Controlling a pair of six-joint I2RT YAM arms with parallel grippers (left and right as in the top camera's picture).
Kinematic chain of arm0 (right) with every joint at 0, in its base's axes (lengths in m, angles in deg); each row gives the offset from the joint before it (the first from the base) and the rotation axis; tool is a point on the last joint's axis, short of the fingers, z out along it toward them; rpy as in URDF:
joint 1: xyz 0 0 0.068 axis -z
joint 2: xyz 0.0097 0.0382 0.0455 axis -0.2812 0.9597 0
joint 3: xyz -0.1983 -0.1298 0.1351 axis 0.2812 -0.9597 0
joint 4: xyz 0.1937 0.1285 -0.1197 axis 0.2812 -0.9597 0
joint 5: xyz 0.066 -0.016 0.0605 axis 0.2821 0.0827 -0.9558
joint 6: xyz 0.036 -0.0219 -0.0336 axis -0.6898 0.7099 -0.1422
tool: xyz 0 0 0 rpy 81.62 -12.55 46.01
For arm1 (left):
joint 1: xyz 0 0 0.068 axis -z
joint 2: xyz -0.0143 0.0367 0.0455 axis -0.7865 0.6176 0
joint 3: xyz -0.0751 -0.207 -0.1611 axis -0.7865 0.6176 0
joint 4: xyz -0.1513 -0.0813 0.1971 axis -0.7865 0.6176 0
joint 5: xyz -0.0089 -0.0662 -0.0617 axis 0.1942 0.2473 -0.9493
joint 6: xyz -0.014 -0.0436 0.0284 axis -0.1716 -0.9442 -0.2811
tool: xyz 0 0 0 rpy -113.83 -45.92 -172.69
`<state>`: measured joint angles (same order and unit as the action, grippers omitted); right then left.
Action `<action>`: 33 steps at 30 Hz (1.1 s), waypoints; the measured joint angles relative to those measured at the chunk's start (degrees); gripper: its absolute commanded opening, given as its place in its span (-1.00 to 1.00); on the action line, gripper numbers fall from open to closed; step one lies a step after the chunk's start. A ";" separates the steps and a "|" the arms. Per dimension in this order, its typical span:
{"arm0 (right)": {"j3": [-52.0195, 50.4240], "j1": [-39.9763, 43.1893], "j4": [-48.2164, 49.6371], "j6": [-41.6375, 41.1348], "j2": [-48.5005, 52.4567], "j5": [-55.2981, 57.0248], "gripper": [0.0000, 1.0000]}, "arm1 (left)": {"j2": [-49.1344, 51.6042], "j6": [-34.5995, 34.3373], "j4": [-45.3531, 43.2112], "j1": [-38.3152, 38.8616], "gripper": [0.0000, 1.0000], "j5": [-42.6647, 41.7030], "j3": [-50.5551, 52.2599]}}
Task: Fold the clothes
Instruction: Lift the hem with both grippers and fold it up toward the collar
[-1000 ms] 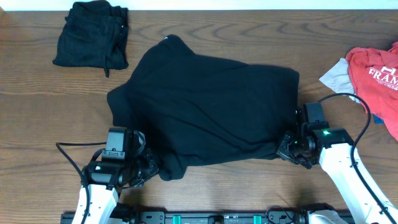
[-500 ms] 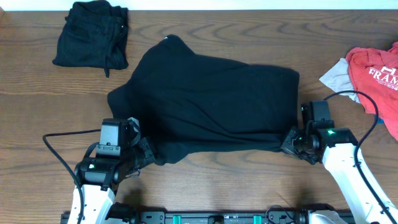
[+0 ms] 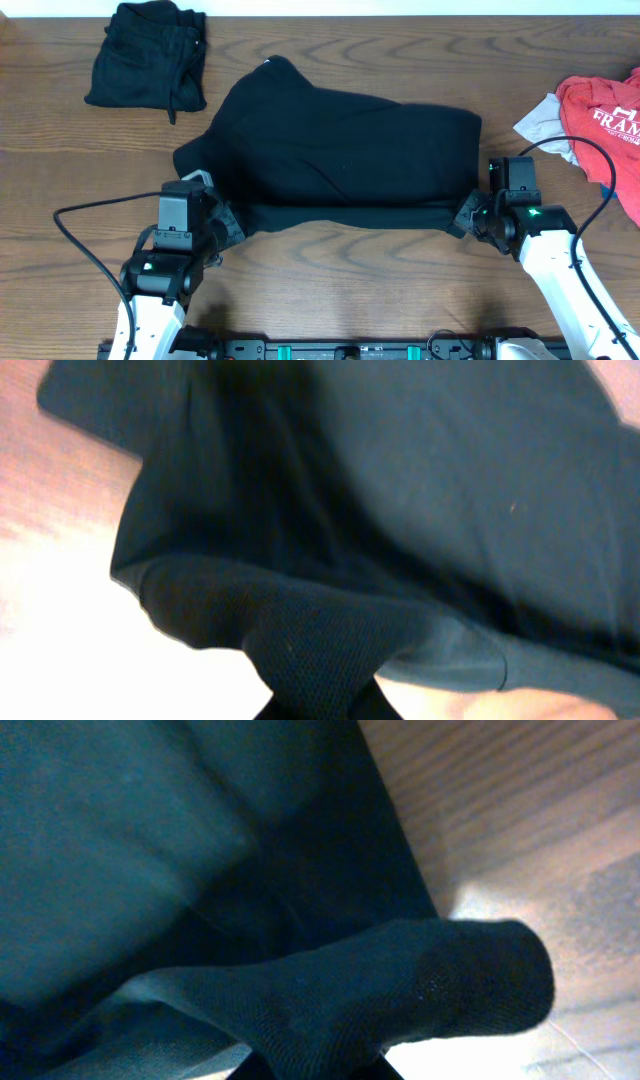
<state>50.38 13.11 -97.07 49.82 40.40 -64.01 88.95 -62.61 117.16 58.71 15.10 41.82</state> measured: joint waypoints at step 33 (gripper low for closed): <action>0.22 0.00 11.61 0.15 9.29 1.22 -0.93 | 22.12 2.12 -25.40 0.07 -0.88 9.64 0.00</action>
<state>50.60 13.11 -85.47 49.97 49.69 -62.79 111.07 -60.49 91.77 58.78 24.73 41.82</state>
